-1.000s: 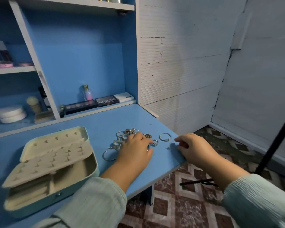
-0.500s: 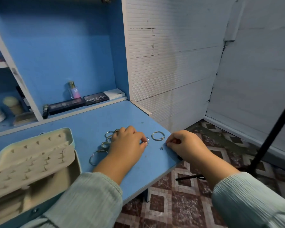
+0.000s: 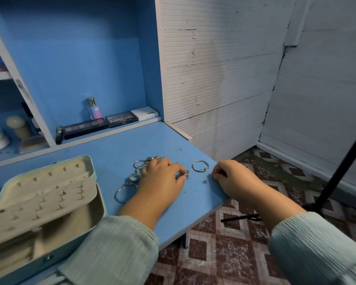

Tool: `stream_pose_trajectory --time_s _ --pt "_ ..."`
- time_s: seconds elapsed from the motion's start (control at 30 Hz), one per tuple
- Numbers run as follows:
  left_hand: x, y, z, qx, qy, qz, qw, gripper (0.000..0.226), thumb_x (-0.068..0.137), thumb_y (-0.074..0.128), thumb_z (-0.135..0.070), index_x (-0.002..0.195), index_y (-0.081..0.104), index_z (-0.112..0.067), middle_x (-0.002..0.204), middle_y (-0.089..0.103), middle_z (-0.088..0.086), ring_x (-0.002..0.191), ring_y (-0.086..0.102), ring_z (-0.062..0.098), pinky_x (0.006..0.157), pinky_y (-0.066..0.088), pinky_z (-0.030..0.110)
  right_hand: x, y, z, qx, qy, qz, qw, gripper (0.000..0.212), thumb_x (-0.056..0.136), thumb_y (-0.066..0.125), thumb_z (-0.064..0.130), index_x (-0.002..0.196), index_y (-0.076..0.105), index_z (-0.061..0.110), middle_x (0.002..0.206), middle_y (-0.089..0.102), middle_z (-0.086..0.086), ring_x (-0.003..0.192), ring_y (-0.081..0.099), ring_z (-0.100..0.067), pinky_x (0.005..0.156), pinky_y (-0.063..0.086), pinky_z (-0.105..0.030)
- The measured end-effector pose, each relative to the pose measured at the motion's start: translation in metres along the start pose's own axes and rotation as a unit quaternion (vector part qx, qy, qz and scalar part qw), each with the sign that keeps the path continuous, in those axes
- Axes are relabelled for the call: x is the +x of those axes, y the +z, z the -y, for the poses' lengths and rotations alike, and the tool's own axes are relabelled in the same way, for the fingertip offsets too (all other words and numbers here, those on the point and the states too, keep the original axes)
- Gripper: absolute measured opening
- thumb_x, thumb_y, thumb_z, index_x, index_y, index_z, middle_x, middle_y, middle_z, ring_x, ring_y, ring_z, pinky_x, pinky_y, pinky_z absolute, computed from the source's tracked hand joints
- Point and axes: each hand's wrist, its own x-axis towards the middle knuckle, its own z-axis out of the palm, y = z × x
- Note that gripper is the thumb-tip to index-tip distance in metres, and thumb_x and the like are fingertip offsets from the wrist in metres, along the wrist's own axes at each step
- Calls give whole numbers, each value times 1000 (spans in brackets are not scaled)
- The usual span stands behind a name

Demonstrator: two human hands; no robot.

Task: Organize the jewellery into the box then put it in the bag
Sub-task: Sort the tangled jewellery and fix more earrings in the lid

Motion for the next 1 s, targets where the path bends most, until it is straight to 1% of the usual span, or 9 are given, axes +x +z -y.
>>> stream_pose_trajectory --time_s 0.07,0.17,0.27,0.4,0.53,0.63,0.77,0.87,1.0 --pt "-1 0 1 -24 0 -2 1000 26 95 45 -41 119 56 -38 121 46 -9 119 33 14 100 27 29 0 -1 0 -9 -9 2 1000 19 93 44 14 98 62 8 100 61 -5 92 57 -24 78 48 -33" --pt "-3 -5 5 -72 -7 -22 997 28 96 46 -33 122 57 -34 121 49 -8 117 34 14 95 29 24 2 1 -1 -19 -16 -1 1000 15 93 44 16 95 59 14 96 56 1 87 54 -17 72 44 -25" --pt "-5 -10 11 -85 -23 -44 995 28 98 45 -26 121 59 -31 121 51 -7 117 36 15 92 32 23 5 5 -2 -19 -22 -9 1000 9 92 45 17 89 53 19 93 54 3 84 51 -15 69 38 -23" --pt "-11 -14 17 -64 -27 -53 996 27 98 46 -25 119 61 -29 120 51 -9 116 36 13 93 33 23 7 11 -4 -5 -25 -26 999 9 91 45 15 88 53 17 94 54 -1 82 50 -17 67 35 -24" --pt "-19 -20 22 10 -20 -70 997 27 98 44 -28 117 62 -35 118 51 -13 111 37 11 91 32 23 7 15 -6 7 -29 -37 999 9 90 45 13 89 54 14 92 53 -2 83 49 -18 68 36 -26" --pt "-24 -23 24 45 -40 -69 996 26 97 45 -32 116 61 -39 121 47 -14 114 33 13 95 26 27 8 18 -6 10 -32 -42 999 9 90 45 13 89 54 16 91 52 -2 82 47 -18 68 33 -26" --pt "-24 -21 21 47 -63 -49 996 24 96 46 -40 115 61 -42 124 43 -14 117 29 14 96 20 31 8 20 -5 26 -22 -46 998 7 91 46 17 89 51 21 91 48 1 87 46 -18 72 34 -27" --pt "-17 -23 18 47 -65 -53 995 26 96 44 -40 119 58 -42 126 43 -12 118 29 15 98 21 32 9 23 -5 31 -18 -55 998 7 91 46 20 92 53 21 92 47 2 90 46 -19 76 36 -29" --pt "-13 -27 22 56 -79 -40 994 27 96 45 -39 122 55 -42 128 44 -9 120 30 16 99 22 33 10 28 -5 17 -19 -76 997 4 91 46 22 91 50 22 90 46 3 90 45 -18 75 36 -29"
